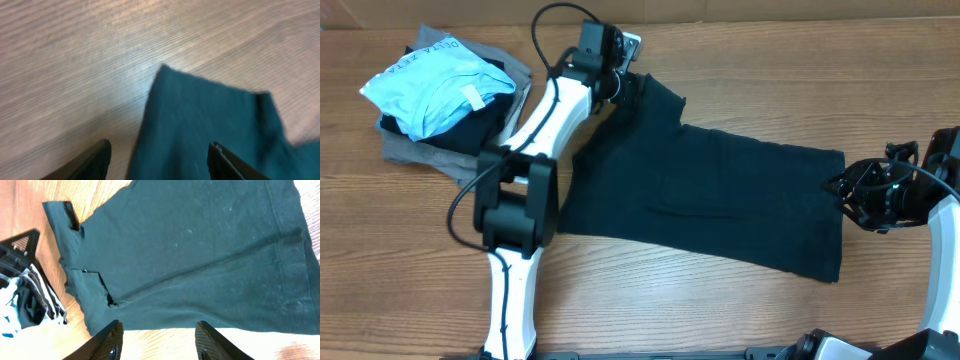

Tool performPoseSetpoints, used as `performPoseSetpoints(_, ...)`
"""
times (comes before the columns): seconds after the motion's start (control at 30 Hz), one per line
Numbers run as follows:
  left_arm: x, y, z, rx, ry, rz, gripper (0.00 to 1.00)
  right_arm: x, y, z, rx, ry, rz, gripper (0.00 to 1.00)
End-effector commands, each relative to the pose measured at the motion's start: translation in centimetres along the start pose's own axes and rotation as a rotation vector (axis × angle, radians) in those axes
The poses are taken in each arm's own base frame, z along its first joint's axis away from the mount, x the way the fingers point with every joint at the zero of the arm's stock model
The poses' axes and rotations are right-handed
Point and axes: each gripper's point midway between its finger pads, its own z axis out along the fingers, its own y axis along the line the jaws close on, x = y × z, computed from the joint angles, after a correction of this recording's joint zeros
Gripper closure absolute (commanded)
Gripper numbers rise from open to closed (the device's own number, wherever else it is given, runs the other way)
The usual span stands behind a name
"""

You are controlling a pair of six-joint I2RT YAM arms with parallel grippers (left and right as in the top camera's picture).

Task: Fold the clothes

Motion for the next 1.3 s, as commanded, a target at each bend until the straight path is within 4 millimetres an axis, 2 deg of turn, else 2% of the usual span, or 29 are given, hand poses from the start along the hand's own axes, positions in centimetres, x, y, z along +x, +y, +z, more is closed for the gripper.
performPoseSetpoints(0.0,-1.2,-0.9,1.4,0.032,-0.054,0.009,0.37,-0.3,0.2,-0.8,0.017,-0.029,-0.025,0.50)
performPoseSetpoints(0.2,0.7,-2.0,4.8,0.044,-0.039,0.031,0.41,-0.3,-0.4,-0.7,0.045,-0.028,-0.019,0.50)
performPoseSetpoints(0.27,1.5,-2.1,5.5,0.040,-0.021,0.032,0.46,-0.3,-0.4,-0.7,0.046,-0.028,-0.019,0.50)
performPoseSetpoints(0.37,2.0,-2.3,5.9,0.040,-0.008,0.032,0.61,-0.3,-0.6,-0.7,0.058,-0.032,-0.019,0.50)
performPoseSetpoints(0.4,2.0,-2.3,5.9,0.040,-0.007,0.032,0.71,-0.4,-0.8,-0.7,0.071,-0.037,-0.019,0.50)
performPoseSetpoints(0.43,2.0,-2.4,5.8,0.042,-0.004,0.030,0.87,-0.7,-1.2,-0.8,0.093,-0.049,-0.022,0.47)
performPoseSetpoints(0.5,1.8,-2.4,5.4,0.043,-0.004,0.011,0.96,-1.3,-1.6,-0.9,0.119,-0.075,-0.031,0.45)
performPoseSetpoints(0.53,1.7,-2.5,5.1,0.043,-0.002,0.000,0.96,-1.8,-1.7,-0.9,0.127,-0.095,-0.038,0.44)
performPoseSetpoints(0.6,1.0,-2.4,3.8,0.040,0.000,-0.021,0.96,-3.3,-1.7,-1.0,0.138,-0.154,-0.047,0.42)
performPoseSetpoints(0.7,-0.5,-2.5,0.7,0.037,-0.009,-0.024,0.96,-6.3,-1.3,-1.1,0.124,-0.262,-0.021,0.40)
performPoseSetpoints(0.8,-2.6,-2.8,-2.9,0.022,-0.038,-0.015,0.96,-9.8,-0.8,-0.9,0.105,-0.366,-0.044,0.45)
performPoseSetpoints(0.97,-4.7,-3.8,-7.5,0.023,-0.074,-0.002,0.96,-13.8,-1.1,1.2,0.095,-0.427,-0.081,0.45)
performPoseSetpoints(1.07,-4.6,-4.6,-9.3,0.033,-0.056,-0.001,0.96,-15.9,-1.9,3.5,0.102,-0.434,-0.119,0.46)
performPoseSetpoints(1.17,-3.7,-4.9,-10.1,0.033,-0.015,-0.008,0.96,-17.2,-3.0,5.9,0.113,-0.419,-0.143,0.45)
performPoseSetpoints(1.23,-2.7,-4.9,-10.2,0.032,0.026,-0.016,0.96,-18.1,-4.4,7.7,0.148,-0.412,-0.142,0.36)
performPoseSetpoints(1.27,-2.2,-4.9,-10.2,0.031,0.049,-0.021,0.96,-18.5,-5.4,8.5,0.178,-0.414,-0.133,0.34)
